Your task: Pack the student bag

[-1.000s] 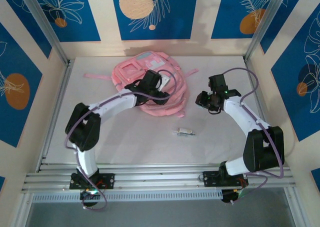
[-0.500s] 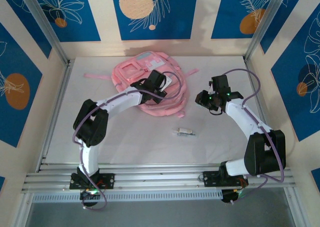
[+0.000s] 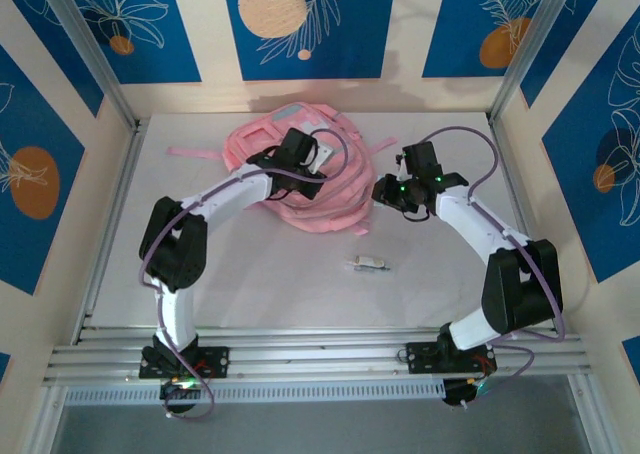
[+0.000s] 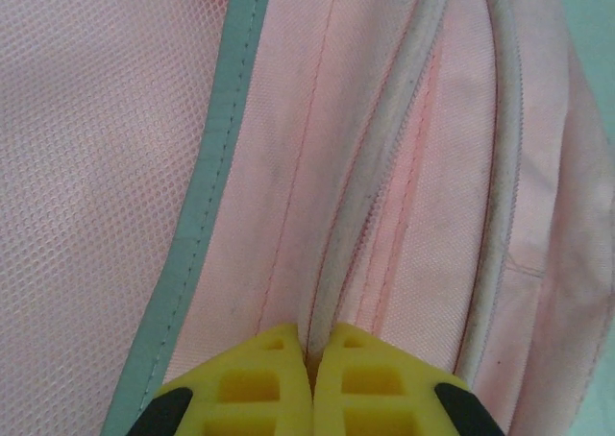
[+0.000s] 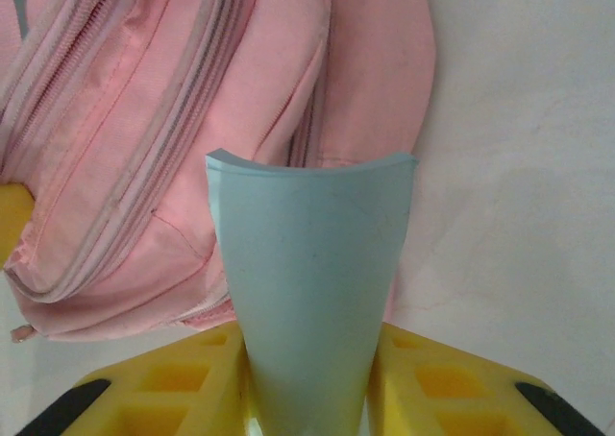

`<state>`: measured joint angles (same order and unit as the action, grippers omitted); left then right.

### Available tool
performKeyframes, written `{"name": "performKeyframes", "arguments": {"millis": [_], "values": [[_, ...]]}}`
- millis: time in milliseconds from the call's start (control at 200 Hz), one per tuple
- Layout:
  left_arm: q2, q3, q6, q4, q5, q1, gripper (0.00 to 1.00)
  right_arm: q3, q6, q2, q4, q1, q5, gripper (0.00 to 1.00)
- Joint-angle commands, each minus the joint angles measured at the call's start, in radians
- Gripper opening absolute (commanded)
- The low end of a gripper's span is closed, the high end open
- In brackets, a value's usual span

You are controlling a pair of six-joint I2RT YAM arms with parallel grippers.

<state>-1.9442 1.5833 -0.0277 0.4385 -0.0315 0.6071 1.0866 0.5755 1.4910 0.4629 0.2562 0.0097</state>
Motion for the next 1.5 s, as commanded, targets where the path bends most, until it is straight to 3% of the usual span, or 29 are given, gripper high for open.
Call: {"name": "performKeyframes", "arguments": {"millis": [0, 275, 340, 395, 445, 775, 920, 1070, 1260, 1496], "values": [[0.025, 0.039, 0.024, 0.041, -0.056, -0.023, 0.00, 0.032, -0.012, 0.009, -0.006, 0.006, -0.016, 0.33], [0.014, 0.048, 0.082, 0.026, -0.209, -0.041, 0.00, 0.024, -0.020, 0.006, 0.004, 0.009, -0.005, 0.33], [0.009, 0.064, 0.100, 0.031, -0.228, -0.043, 0.14, 0.024, -0.025, 0.005, 0.004, 0.008, -0.001, 0.33], [0.005, 0.069, 0.128, 0.014, -0.253, -0.043, 0.39, 0.025, -0.027, 0.003, 0.006, 0.008, 0.005, 0.33], [0.003, 0.066, 0.152, -0.014, -0.281, -0.042, 0.50, 0.024, -0.029, 0.003, 0.007, 0.008, 0.009, 0.33], [-0.086, 0.089, 0.122, -0.063, -0.157, -0.008, 0.55, 0.012, -0.033, -0.001, 0.003, 0.003, 0.003, 0.33], [-0.123, 0.099, 0.093, -0.057, -0.071, -0.003, 0.52, 0.003, -0.031, -0.011, 0.000, -0.002, 0.001, 0.33], [-0.133, 0.110, 0.099, -0.050, -0.055, -0.003, 0.32, -0.004, -0.029, -0.020, 0.000, -0.006, 0.000, 0.32], [-0.119, 0.120, 0.156, -0.049, -0.129, -0.015, 0.34, -0.005, -0.031, -0.018, 0.002, -0.006, -0.001, 0.32], [-0.124, 0.122, 0.160, -0.046, -0.140, -0.033, 0.02, -0.008, -0.037, -0.024, 0.008, -0.006, 0.011, 0.32]]}}
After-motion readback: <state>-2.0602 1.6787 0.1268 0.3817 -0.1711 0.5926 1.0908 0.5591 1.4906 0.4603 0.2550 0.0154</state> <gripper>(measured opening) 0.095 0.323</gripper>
